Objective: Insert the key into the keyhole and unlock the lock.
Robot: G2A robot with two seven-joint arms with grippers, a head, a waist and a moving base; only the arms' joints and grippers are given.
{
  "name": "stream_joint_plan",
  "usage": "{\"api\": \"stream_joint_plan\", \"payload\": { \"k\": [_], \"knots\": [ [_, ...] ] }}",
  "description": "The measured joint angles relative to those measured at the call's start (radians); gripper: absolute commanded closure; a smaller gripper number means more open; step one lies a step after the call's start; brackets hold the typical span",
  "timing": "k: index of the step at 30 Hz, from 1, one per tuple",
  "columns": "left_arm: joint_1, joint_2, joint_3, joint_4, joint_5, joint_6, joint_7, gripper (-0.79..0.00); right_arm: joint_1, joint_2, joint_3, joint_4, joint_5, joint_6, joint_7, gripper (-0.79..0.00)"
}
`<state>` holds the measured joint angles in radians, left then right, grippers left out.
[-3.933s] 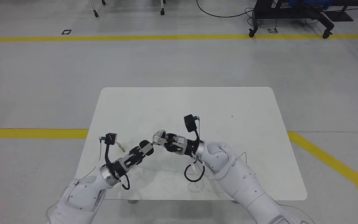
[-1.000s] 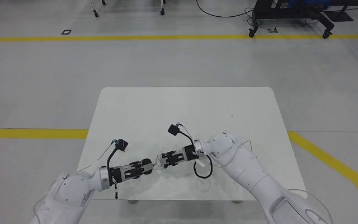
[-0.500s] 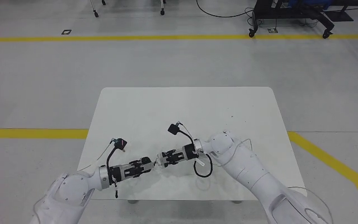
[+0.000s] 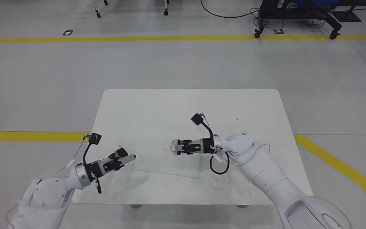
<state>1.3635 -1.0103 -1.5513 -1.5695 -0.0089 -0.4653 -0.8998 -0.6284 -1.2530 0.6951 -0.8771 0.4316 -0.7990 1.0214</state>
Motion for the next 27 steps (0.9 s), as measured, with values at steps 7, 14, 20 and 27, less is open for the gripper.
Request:
{"api": "stream_joint_plan", "payload": {
  "k": [7,14,20,27],
  "knots": [
    [-0.013,0.021,-0.103,0.01,0.052,0.035,-0.013,-0.785,-0.089,0.09,0.109,-0.098,0.071,-0.115,-0.115,0.0],
    [-0.024,0.024,-0.122,0.03,0.042,0.076,0.014,-0.785,-0.155,0.146,0.169,-0.16,0.09,-0.204,-0.204,0.0],
    [-0.018,0.029,-0.142,0.011,0.07,0.101,0.039,-0.785,-0.154,0.145,0.168,-0.159,0.09,-0.202,-0.202,0.0],
    [0.017,0.022,-0.029,-0.135,0.639,0.427,0.333,-0.785,-0.154,0.145,0.168,-0.159,0.09,-0.202,-0.202,0.0]
  ]
}}
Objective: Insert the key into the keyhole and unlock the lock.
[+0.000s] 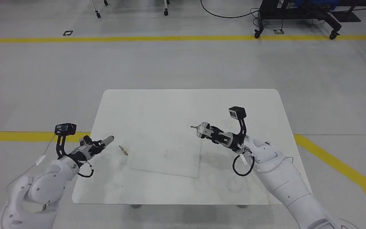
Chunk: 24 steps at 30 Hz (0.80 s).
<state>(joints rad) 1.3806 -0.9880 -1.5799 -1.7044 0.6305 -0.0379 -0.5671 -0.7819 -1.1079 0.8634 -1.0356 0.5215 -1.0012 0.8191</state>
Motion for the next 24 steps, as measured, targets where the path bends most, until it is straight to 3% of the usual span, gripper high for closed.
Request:
{"api": "stream_joint_plan", "payload": {
  "k": [2,5,9,15,18,24],
  "knots": [
    [-0.048,0.001,0.037,0.022,0.086,0.054,-0.093,-0.785,0.0,0.0,0.0,0.0,0.0,0.0,0.0,0.0],
    [-0.133,-0.003,0.106,0.076,0.126,0.113,-0.337,-0.785,0.0,0.0,0.0,0.0,0.0,0.0,0.0,0.0],
    [-0.233,-0.02,0.178,0.161,0.039,0.162,-0.492,-0.785,0.0,0.0,0.0,0.0,0.0,0.0,0.0,0.0],
    [-0.334,-0.037,0.242,0.258,-0.007,0.237,-0.499,-0.785,0.0,0.0,0.0,0.0,0.0,0.0,0.0,0.0],
    [-0.352,-0.042,0.264,0.268,0.032,0.294,-0.448,-0.566,0.0,0.0,0.0,0.0,0.0,0.0,0.0,0.0],
    [-0.377,-0.053,0.309,0.28,0.028,0.325,-0.446,-0.493,0.0,0.0,0.0,0.0,0.0,0.0,0.0,0.0]
  ]
}}
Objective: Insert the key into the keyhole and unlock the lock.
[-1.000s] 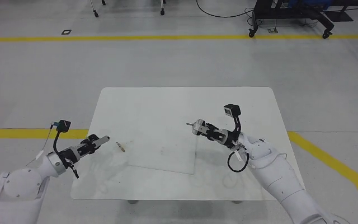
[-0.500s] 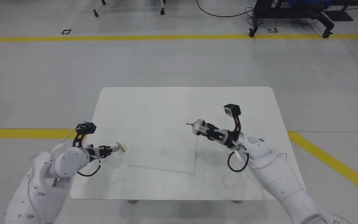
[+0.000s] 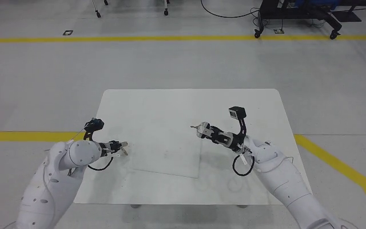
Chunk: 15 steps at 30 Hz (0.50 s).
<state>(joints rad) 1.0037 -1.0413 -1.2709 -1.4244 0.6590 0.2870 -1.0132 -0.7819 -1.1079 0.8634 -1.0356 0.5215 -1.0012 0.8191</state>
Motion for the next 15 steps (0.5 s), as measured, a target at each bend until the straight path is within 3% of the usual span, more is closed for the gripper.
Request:
{"api": "stream_joint_plan", "payload": {
  "k": [1,3,12,15],
  "knots": [
    [-0.005,-0.002,0.008,0.004,0.004,0.005,0.001,-0.486,0.0,0.0,0.0,0.0,0.0,0.0,0.0,0.0],
    [-0.02,-0.006,0.024,0.017,0.006,0.014,0.011,-0.391,0.0,0.0,0.0,0.0,0.0,0.0,0.0,0.0],
    [-0.044,-0.018,0.065,0.048,0.012,0.022,0.023,-0.292,0.0,0.0,0.0,0.0,0.0,0.0,0.0,0.0],
    [-0.036,-0.016,0.063,0.035,0.016,0.018,0.013,-0.292,0.0,0.0,0.0,0.0,0.0,0.0,0.0,0.0]
  ]
}}
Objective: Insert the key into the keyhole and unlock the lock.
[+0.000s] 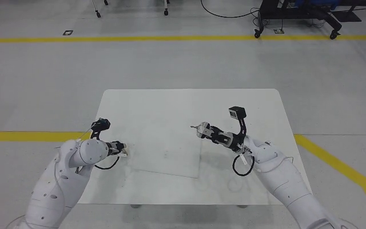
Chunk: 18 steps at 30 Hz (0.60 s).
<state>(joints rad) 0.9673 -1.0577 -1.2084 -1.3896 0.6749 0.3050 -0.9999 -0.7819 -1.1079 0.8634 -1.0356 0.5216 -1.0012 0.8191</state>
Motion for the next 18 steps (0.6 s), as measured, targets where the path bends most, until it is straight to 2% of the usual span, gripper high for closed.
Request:
{"api": "stream_joint_plan", "payload": {
  "k": [3,6,7,18],
  "knots": [
    [0.012,0.003,-0.009,-0.019,0.007,-0.003,-0.007,-0.286,0.0,0.0,0.0,0.0,0.0,0.0,0.0,0.0],
    [0.025,0.006,-0.02,-0.039,0.014,-0.005,-0.015,-0.028,0.0,0.0,0.0,0.0,0.0,0.0,0.0,0.0],
    [0.029,0.007,-0.023,-0.044,0.016,-0.006,-0.017,0.0,0.0,0.0,0.0,0.0,0.0,0.0,0.0,0.0],
    [0.04,0.006,-0.02,-0.047,0.027,-0.028,-0.003,0.0,0.0,0.0,0.0,0.0,0.0,0.0,0.0,0.0]
  ]
}}
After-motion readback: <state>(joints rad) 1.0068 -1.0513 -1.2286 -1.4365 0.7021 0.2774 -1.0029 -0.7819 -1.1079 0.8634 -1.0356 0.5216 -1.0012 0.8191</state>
